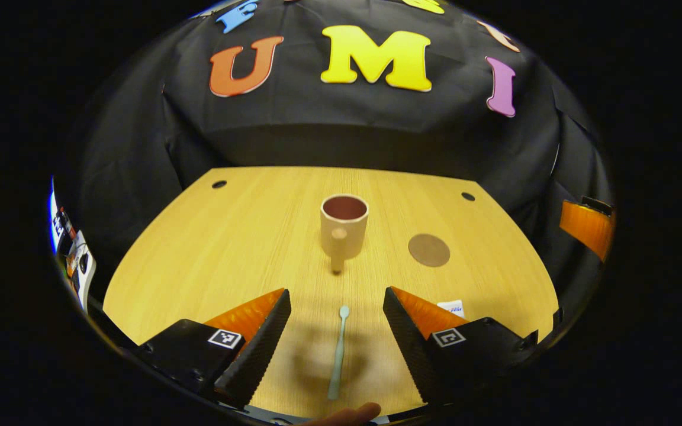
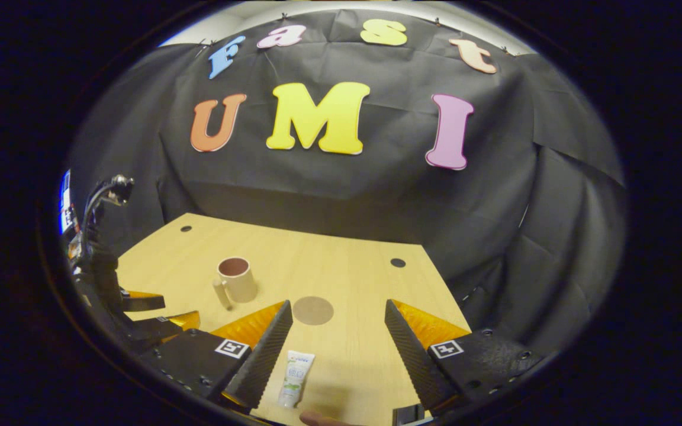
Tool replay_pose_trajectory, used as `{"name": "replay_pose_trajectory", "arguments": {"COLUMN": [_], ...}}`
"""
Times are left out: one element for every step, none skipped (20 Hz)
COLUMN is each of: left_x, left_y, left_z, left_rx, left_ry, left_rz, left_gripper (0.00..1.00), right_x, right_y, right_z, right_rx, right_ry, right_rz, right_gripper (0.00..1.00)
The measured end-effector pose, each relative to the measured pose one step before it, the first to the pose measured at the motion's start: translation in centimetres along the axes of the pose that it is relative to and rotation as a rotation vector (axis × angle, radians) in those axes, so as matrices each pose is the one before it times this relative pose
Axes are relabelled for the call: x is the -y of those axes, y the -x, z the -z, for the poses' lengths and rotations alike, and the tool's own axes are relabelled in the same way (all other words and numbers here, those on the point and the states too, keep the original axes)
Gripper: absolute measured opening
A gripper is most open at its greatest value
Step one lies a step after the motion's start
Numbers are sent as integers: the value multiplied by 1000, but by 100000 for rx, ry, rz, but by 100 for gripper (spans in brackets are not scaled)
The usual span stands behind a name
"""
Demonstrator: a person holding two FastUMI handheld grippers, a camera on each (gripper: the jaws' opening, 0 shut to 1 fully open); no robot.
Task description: Put the toothbrush and toothpaste on the desktop into the cup, then pick up the cup and place it on the coaster on the desktop.
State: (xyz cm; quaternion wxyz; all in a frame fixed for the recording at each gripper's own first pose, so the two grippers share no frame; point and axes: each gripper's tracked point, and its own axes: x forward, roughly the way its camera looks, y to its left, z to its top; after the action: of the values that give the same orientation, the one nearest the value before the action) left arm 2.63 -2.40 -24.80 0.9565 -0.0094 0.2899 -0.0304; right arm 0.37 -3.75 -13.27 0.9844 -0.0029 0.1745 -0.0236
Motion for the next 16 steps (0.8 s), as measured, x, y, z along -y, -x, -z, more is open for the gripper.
{"name": "replay_pose_trajectory", "arguments": {"left_x": [32,-30,148,209,144,-204,-136,-16,85,105,156,96,-55,36,43,28], "left_y": [-669,-496,-617,-448,-496,-528,-444,-437,-174,-43,23,-74,145,-52,-16,-93], "left_z": [1321,1099,885,883,884,1037,874,806,503,394,253,95,34,144,86,358], "left_rx": [-3969,-2846,-2869,-2680,-3576,-3591,-3497,-3490,-2711,-2663,-1539,-913,-630,-622,-637,-1452], "left_ry": [182,20,86,465,367,382,-97,-255,105,29,-79,-548,-216,165,244,86], "left_rz": [-211,-166,355,715,827,-1005,-811,-268,819,628,1308,487,122,-48,23,-197], "left_gripper": [100,100,100,100,100,100,100,99,97,92,87,82,84,70,67,62], "right_x": [256,127,76,23,-29,66,3,-87,-12,-48,3,-52,-133,-151,-179,-144], "right_y": [-268,-250,-246,-244,-39,-113,-35,-192,-168,-118,-126,-84,-128,-107,11,-36], "right_z": [832,715,810,680,708,542,606,148,304,141,274,108,245,117,344,120], "right_rx": [-2410,-2444,-2695,-2422,-2418,-1884,-1804,-1276,-1208,-907,-860,-860,-992,-950,-826,-695], "right_ry": [176,152,90,269,557,582,567,556,221,-222,-278,-162,75,167,304,536], "right_rz": [260,322,83,-81,109,-60,40,250,250,-135,38,70,43,-89,-177,-188], "right_gripper": [97,95,97,95,95,95,95,95,95,92,95,95,95,95,95,95]}}
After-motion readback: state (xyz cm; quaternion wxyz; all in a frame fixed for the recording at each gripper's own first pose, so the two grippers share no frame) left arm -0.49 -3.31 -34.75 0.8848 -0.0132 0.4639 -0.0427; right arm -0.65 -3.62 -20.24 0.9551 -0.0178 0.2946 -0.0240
